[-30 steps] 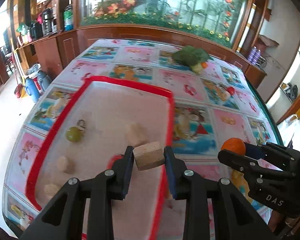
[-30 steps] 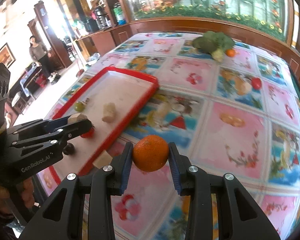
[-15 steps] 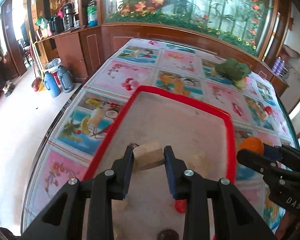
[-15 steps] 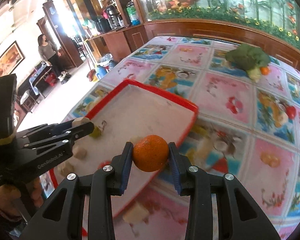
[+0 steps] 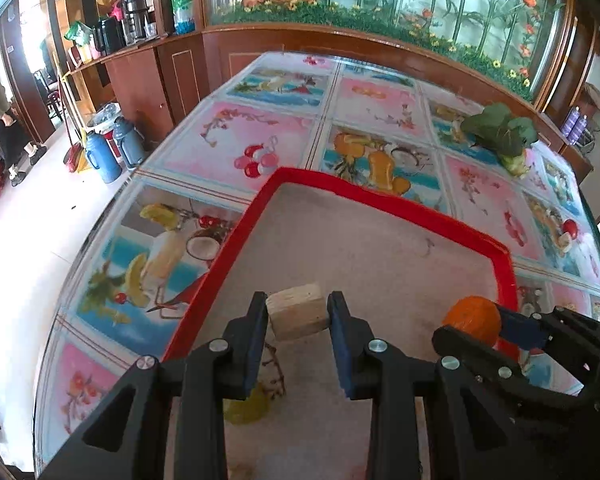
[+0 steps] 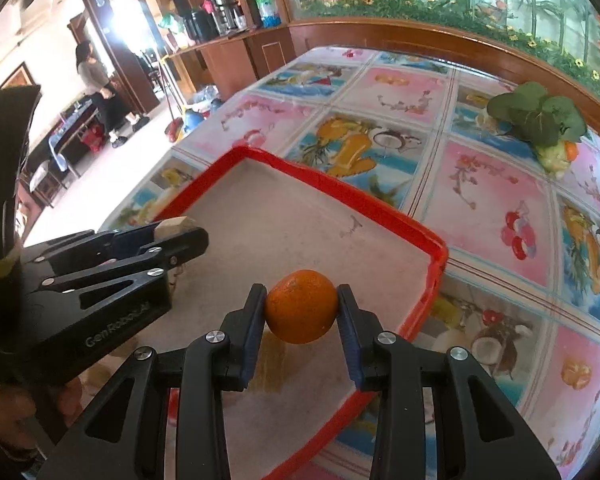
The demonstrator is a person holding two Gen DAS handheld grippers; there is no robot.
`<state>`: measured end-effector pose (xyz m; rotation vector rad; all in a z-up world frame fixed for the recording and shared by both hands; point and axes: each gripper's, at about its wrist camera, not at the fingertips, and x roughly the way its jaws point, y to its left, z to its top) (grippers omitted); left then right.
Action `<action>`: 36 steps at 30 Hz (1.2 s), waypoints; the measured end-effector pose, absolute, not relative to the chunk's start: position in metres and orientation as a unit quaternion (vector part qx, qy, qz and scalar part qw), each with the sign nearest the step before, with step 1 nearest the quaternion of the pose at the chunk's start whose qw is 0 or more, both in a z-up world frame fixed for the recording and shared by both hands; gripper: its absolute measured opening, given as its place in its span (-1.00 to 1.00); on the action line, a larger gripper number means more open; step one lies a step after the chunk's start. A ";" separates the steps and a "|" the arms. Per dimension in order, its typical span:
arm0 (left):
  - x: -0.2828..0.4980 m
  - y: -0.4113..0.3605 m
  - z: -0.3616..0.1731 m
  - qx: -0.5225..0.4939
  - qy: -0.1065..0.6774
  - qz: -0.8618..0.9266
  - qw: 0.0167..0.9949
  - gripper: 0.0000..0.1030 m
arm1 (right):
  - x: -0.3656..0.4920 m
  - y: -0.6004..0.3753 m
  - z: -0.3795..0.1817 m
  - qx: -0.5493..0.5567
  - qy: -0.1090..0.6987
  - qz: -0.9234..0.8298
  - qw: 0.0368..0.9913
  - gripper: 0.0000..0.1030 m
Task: Organize fruits
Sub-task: 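Open both grippers to drop the orange and cube into the tray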
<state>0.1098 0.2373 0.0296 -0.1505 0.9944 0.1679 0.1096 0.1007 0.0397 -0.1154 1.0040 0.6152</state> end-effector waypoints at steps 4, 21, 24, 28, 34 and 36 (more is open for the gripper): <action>0.115 0.238 0.019 -0.071 0.486 0.085 0.867 -0.35 | 0.114 0.104 0.033 -0.066 0.474 0.287 0.830 -0.33; 0.113 0.236 0.017 -0.064 0.485 0.101 0.866 0.02 | 0.117 0.112 0.027 -0.102 0.472 0.280 0.829 -0.24; 0.108 0.233 0.020 -0.055 0.482 0.105 0.868 0.16 | 0.115 0.108 0.030 -0.102 0.473 0.273 0.832 -0.23; 0.100 0.231 0.025 -0.054 0.473 0.107 0.873 0.27 | 0.110 0.101 0.037 -0.097 0.470 0.266 0.836 -0.19; 0.087 0.226 0.036 -0.047 0.460 0.112 0.880 0.32 | 0.096 0.089 0.051 -0.087 0.462 0.262 0.843 -0.19; 0.081 0.224 0.041 -0.047 0.450 0.111 0.885 0.36 | 0.090 0.084 0.056 -0.085 0.458 0.263 0.845 -0.19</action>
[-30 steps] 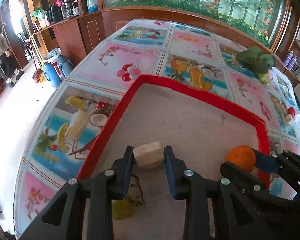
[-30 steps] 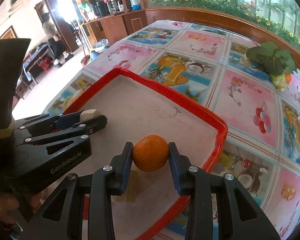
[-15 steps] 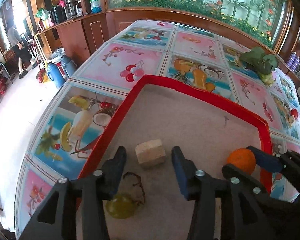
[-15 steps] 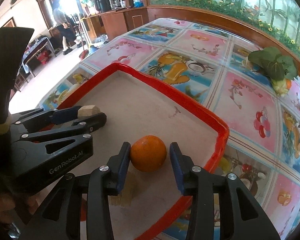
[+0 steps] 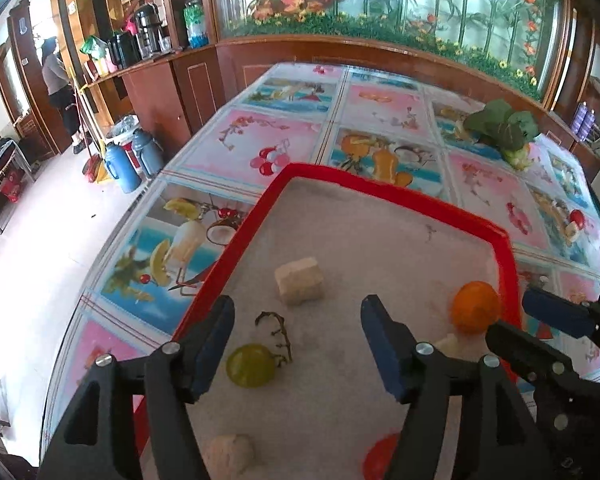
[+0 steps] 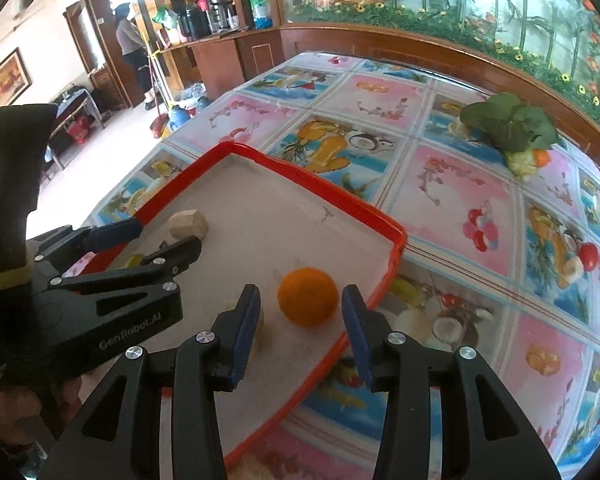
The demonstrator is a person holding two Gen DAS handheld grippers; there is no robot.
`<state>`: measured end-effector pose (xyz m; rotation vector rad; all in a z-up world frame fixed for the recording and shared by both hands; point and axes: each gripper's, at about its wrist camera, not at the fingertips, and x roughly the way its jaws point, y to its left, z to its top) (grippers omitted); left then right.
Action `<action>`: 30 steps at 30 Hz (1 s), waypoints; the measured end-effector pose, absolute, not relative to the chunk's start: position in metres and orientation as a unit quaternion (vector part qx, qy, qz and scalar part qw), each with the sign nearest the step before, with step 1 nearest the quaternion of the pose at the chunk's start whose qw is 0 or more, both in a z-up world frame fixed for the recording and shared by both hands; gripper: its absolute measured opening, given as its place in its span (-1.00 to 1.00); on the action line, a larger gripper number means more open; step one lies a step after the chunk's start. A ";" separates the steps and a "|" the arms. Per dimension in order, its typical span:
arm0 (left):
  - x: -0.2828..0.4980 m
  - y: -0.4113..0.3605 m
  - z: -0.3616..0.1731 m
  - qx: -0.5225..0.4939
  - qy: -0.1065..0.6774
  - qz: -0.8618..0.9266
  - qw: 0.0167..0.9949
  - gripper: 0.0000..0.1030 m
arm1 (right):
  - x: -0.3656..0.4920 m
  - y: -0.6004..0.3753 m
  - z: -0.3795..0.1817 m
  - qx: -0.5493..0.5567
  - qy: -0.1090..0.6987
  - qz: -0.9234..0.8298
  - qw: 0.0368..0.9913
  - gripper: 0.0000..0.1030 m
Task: Organize fruits
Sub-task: 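Open both grippers to drop the orange and cube into the tray, then withdraw both open grippers from the tray toward the remaining fruits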
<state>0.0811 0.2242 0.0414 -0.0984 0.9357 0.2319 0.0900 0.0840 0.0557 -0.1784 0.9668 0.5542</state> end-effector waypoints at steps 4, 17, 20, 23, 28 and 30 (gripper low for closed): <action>0.070 0.215 0.051 -0.035 0.432 0.112 0.894 0.42 | 0.076 0.072 0.064 -0.079 0.450 0.263 0.850 -0.19; 0.039 0.173 0.074 -0.030 0.405 0.081 0.910 0.50 | 0.033 0.034 0.065 -0.063 0.453 0.262 0.850 -0.19; 0.036 0.161 0.076 -0.030 0.403 0.072 0.912 0.50 | 0.028 0.021 0.066 -0.055 0.454 0.257 0.851 -0.19; 0.034 0.147 0.077 -0.028 0.403 0.062 0.913 0.51 | 0.024 0.009 0.067 -0.049 0.455 0.251 0.853 -0.19; 0.034 0.125 0.077 -0.025 0.405 0.047 0.913 0.51 | 0.020 -0.016 0.065 -0.042 0.459 0.236 0.856 -0.19; 0.034 0.115 0.077 -0.025 0.405 0.042 0.913 0.51 | 0.020 -0.027 0.064 -0.038 0.460 0.230 0.856 -0.18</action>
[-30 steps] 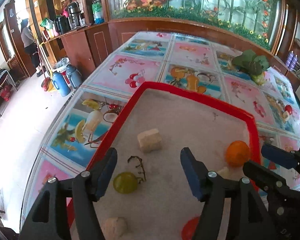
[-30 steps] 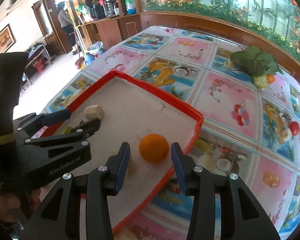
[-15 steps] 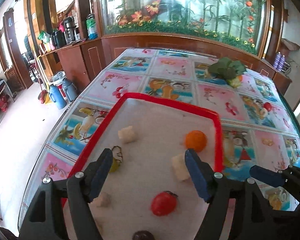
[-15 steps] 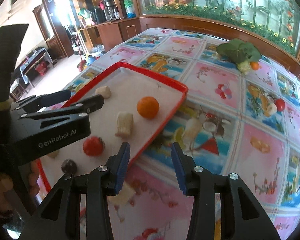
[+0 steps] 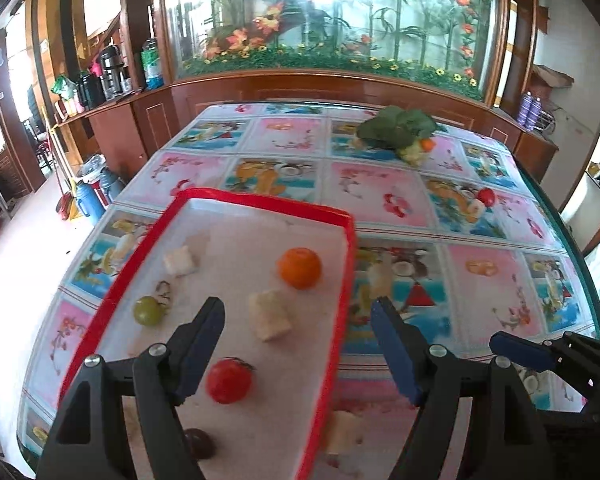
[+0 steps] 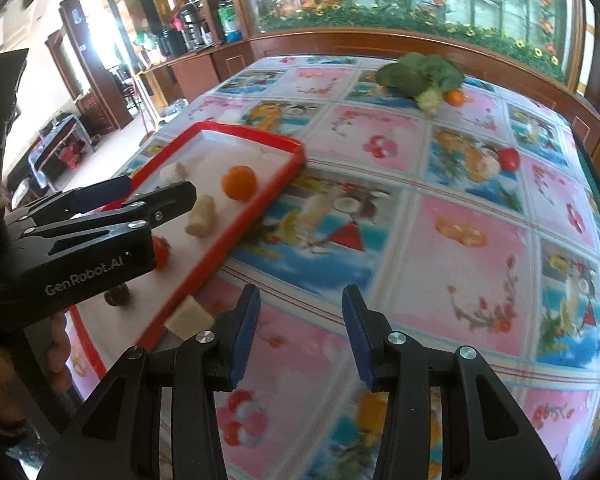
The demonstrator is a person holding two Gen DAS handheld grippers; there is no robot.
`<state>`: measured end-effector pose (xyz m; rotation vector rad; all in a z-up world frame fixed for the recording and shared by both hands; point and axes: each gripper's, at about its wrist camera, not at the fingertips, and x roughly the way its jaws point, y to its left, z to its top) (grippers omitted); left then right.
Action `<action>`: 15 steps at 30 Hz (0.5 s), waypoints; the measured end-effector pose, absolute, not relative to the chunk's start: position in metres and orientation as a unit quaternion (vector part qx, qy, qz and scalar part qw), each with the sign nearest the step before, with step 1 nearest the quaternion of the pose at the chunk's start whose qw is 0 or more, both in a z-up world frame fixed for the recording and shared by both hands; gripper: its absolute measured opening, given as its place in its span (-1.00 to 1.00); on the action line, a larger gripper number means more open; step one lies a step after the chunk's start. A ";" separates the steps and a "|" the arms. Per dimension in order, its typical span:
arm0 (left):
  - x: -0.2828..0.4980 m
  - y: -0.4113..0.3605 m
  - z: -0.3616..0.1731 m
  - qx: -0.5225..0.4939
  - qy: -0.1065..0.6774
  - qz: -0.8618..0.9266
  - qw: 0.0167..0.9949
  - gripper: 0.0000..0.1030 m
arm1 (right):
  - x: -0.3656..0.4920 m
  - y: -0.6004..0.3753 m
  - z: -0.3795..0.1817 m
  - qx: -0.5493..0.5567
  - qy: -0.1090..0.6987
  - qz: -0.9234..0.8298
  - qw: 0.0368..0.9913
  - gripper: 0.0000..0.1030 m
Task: Organize fruits
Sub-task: 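Withdraw both open grippers from the tray toward the remaining fruits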
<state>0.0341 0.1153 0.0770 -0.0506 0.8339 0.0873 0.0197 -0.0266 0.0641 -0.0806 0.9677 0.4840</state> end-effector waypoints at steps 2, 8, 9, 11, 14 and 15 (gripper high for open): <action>0.035 0.107 0.077 -0.024 0.405 0.038 0.913 0.51 | 0.020 -0.037 0.064 -0.035 0.462 0.225 0.857 -0.18; 0.037 0.083 0.079 -0.020 0.406 0.028 0.913 0.51 | 0.022 -0.067 0.062 -0.028 0.465 0.211 0.859 -0.18; 0.038 0.079 0.079 -0.020 0.407 0.026 0.913 0.51 | 0.023 -0.073 0.062 -0.027 0.465 0.209 0.860 -0.18; 0.041 0.072 0.078 -0.020 0.410 0.022 0.912 0.52 | 0.026 -0.084 0.060 -0.024 0.467 0.204 0.860 -0.18; 0.044 0.058 0.075 -0.025 0.421 -0.001 0.907 0.56 | 0.033 -0.102 0.059 -0.018 0.467 0.197 0.862 -0.18; 0.046 0.052 0.074 -0.025 0.426 -0.009 0.905 0.56 | 0.037 -0.110 0.059 -0.017 0.467 0.192 0.863 -0.18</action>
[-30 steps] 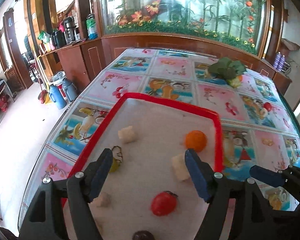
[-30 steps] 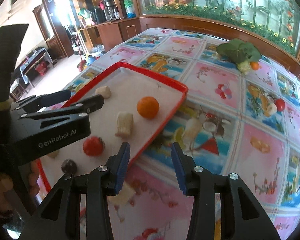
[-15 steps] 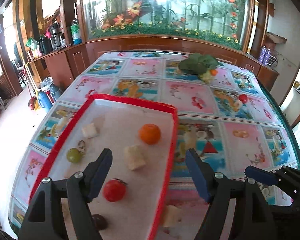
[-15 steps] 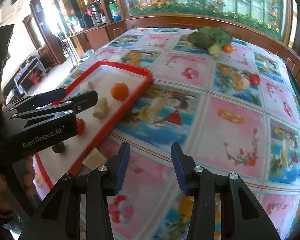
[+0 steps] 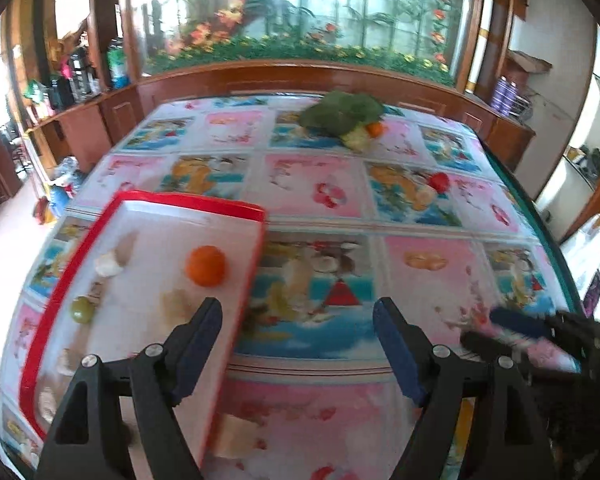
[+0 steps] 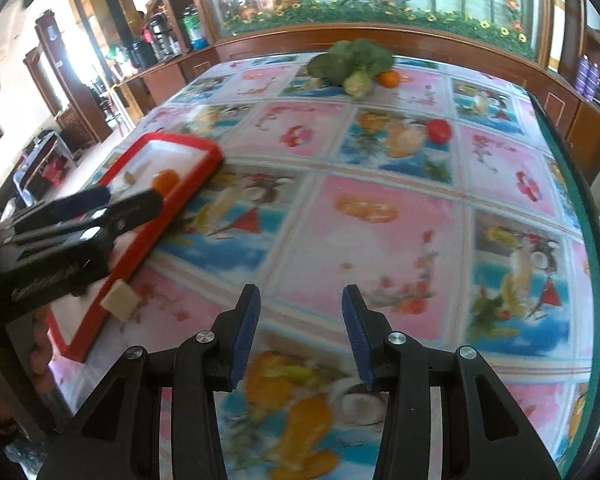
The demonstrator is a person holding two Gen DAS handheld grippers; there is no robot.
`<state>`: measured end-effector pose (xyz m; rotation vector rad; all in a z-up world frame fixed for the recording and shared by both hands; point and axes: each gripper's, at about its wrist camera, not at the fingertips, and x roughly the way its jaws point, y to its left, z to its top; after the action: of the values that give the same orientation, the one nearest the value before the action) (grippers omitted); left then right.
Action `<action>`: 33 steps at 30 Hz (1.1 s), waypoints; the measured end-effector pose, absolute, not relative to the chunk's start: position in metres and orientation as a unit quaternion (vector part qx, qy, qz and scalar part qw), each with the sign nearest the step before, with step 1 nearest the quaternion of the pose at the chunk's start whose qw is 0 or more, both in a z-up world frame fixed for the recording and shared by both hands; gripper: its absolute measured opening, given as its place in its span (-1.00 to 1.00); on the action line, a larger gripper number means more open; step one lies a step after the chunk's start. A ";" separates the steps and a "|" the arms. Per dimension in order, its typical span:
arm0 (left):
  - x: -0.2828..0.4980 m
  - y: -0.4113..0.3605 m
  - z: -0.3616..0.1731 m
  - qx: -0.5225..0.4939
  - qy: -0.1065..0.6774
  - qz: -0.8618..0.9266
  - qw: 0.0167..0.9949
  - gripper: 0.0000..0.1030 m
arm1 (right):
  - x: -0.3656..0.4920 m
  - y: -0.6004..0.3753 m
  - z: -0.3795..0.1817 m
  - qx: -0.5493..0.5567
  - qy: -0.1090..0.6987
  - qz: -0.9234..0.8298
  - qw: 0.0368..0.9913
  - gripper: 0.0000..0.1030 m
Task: Organize fruits
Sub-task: 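Withdraw both open grippers from the tray toward the remaining fruits, then grasp the round beige bun with the right gripper while the left grasps the red tomato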
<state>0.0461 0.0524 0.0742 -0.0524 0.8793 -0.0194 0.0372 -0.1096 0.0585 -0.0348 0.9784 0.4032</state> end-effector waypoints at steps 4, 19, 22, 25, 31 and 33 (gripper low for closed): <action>0.057 0.034 0.067 -0.032 0.449 -0.039 0.892 0.57 | 0.062 -0.142 0.062 -0.007 0.462 0.168 0.871 -0.18; 0.086 0.011 0.049 -0.014 0.486 -0.046 0.873 0.57 | 0.199 -0.159 0.032 0.039 0.478 0.167 0.861 -0.17; 0.087 0.015 0.049 -0.015 0.485 -0.046 0.873 0.57 | 0.210 -0.148 0.025 0.028 0.474 0.167 0.864 -0.17; 0.092 0.016 0.047 -0.013 0.488 -0.047 0.872 0.57 | 0.216 -0.140 0.020 0.008 0.464 0.161 0.871 -0.17; 0.111 0.003 0.043 -0.001 0.493 -0.052 0.868 0.57 | 0.220 -0.136 0.019 -0.030 0.451 0.160 0.878 -0.52; 0.121 -0.005 0.040 0.002 0.497 -0.055 0.866 0.57 | 0.217 -0.144 0.020 -0.020 0.451 0.160 0.878 -0.52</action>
<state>0.1212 -0.0046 0.0398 0.0040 1.0402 -0.1143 0.2174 -0.1440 0.0196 -0.0409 0.9413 0.3340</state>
